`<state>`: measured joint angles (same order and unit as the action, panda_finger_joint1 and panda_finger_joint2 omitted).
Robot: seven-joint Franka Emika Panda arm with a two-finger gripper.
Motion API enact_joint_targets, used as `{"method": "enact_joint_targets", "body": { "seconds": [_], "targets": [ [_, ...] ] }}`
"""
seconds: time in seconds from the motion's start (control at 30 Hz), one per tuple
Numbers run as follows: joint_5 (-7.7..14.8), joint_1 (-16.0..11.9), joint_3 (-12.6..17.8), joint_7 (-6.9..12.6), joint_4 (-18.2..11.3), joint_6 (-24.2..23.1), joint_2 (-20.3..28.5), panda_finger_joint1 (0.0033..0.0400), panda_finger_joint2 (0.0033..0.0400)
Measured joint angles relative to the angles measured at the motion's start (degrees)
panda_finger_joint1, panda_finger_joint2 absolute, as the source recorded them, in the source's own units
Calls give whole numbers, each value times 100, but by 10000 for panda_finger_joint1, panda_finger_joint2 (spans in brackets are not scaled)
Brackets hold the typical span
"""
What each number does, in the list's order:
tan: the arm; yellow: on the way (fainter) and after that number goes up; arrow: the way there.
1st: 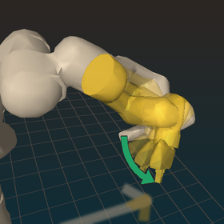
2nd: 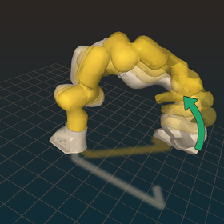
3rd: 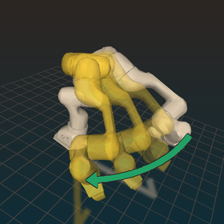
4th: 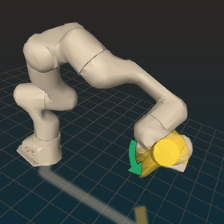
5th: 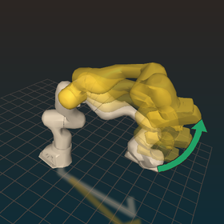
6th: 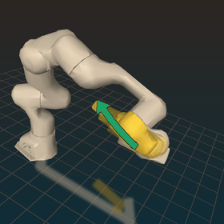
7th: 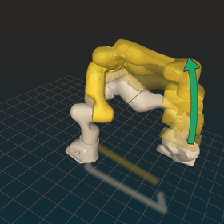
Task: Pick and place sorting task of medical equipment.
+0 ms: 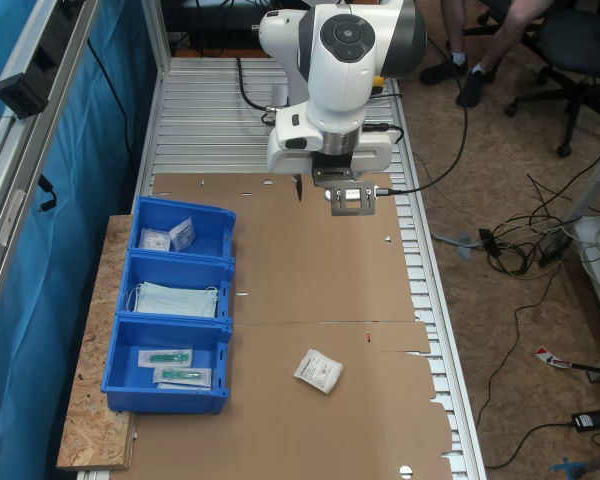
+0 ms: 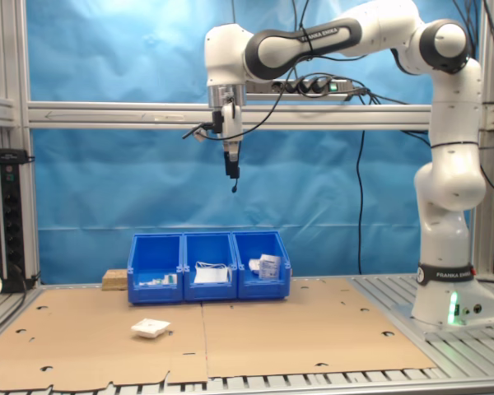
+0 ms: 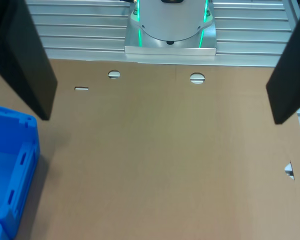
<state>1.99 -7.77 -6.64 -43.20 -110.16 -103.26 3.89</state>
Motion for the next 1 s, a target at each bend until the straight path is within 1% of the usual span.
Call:
{"method": "enact_joint_targets", "body": {
  "seconds": [0.4, 0.73, 1.0],
  "targets": [
    [0, -55, -3, 0, 0, -85, -76, 400, 400],
    [0, -246, -91, 0, 0, -532, -448, 400, 400],
    [0, -541, -338, 0, 1, -1027, -893, 400, 400]
  ]
}}
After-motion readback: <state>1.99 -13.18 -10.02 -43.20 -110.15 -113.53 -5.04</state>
